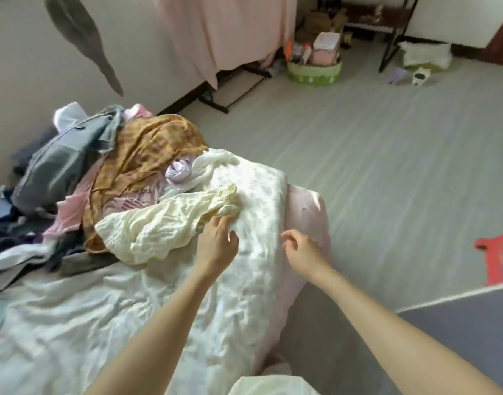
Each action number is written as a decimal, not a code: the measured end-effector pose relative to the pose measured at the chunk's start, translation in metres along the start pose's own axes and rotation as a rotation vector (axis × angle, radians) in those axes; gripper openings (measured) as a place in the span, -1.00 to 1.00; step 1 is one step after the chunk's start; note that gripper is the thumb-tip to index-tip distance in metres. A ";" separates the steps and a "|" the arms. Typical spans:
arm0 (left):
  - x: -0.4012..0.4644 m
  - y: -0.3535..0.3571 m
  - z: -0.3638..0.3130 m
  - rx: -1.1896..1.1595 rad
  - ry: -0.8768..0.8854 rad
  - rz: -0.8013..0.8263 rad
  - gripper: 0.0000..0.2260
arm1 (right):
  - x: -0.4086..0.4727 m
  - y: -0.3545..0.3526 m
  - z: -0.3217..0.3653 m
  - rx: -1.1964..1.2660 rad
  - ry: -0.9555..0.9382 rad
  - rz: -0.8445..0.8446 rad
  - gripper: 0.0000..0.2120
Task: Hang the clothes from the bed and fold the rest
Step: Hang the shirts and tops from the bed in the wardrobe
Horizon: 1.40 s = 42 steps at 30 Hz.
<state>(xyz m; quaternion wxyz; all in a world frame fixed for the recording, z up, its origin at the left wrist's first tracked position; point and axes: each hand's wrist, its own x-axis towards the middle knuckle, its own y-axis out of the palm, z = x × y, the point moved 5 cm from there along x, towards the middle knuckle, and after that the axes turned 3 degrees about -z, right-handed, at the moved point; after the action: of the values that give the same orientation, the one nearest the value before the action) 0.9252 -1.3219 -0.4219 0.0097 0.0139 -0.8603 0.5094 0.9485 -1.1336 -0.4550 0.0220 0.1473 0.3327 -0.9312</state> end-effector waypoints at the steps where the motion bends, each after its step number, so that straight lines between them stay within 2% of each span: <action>1: 0.013 -0.007 0.027 0.015 -0.042 -0.002 -0.66 | 0.017 0.018 0.015 -0.005 -0.017 0.028 -0.71; 4: 0.053 -0.009 0.102 0.087 -0.136 0.059 -0.63 | 0.064 0.069 0.047 -0.019 -0.033 0.109 -0.70; 7: 0.087 0.016 0.167 0.195 -0.156 0.187 -0.51 | 0.109 0.118 0.056 -0.039 -0.011 0.172 -0.68; 11: 0.119 0.083 0.224 0.410 -0.073 0.459 -0.26 | 0.155 0.168 0.041 -0.081 0.076 0.182 -0.67; 14: 0.130 0.118 0.240 0.539 -0.015 0.526 -0.20 | 0.166 0.183 0.022 -0.072 0.148 0.181 -0.68; 16: 0.139 0.124 0.251 0.561 -0.017 0.461 -0.28 | 0.169 0.186 0.011 -0.074 0.177 0.180 -0.69; 17: 0.144 0.122 0.256 0.510 -0.027 0.401 -0.38 | 0.170 0.186 0.007 -0.079 0.191 0.174 -0.69; 20: 0.157 0.106 0.259 0.187 -0.098 0.215 -0.80 | 0.173 0.180 0.005 -0.097 0.212 0.154 -0.69; 23: 0.166 0.079 0.245 -0.169 -0.203 0.149 -0.93 | 0.179 0.171 0.022 -0.106 0.144 0.124 -0.65; 26: 0.170 0.036 0.203 -0.518 -0.090 0.156 -0.74 | 0.181 0.151 0.060 -0.066 -0.047 0.103 -0.45; 28: 0.166 0.008 0.170 -0.642 0.017 0.234 -0.73 | 0.178 0.135 0.088 -0.065 -0.194 0.142 -0.33; 31: 0.154 -0.026 0.126 -0.761 0.087 0.326 -0.79 | 0.166 0.108 0.119 -0.123 -0.316 0.199 -0.37; 33: 0.149 -0.044 0.096 -0.813 0.122 0.348 -0.83 | 0.154 0.089 0.128 -0.112 -0.349 0.239 -0.59; 35: 0.141 -0.059 0.063 -0.840 0.168 0.334 -0.79 | 0.134 0.065 0.130 -0.084 -0.319 0.301 -0.82; 37: 0.136 -0.066 0.037 -0.847 0.195 0.312 -0.76 | 0.117 0.041 0.124 -0.031 -0.241 0.324 -0.77; 39: 0.125 -0.068 0.004 -0.837 0.250 0.306 -0.76 | 0.094 0.005 0.112 0.040 -0.170 0.268 -0.77; 42: 0.110 -0.060 -0.046 -0.809 0.302 0.331 -0.76 | 0.057 -0.053 0.093 0.058 -0.159 0.177 -0.68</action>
<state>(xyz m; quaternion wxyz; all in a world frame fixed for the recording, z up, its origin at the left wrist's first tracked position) 0.8178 -1.3122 -0.3443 0.0581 -0.2030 -0.9696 0.1236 0.8628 -1.1477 -0.3703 0.1262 0.1026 0.2886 -0.9435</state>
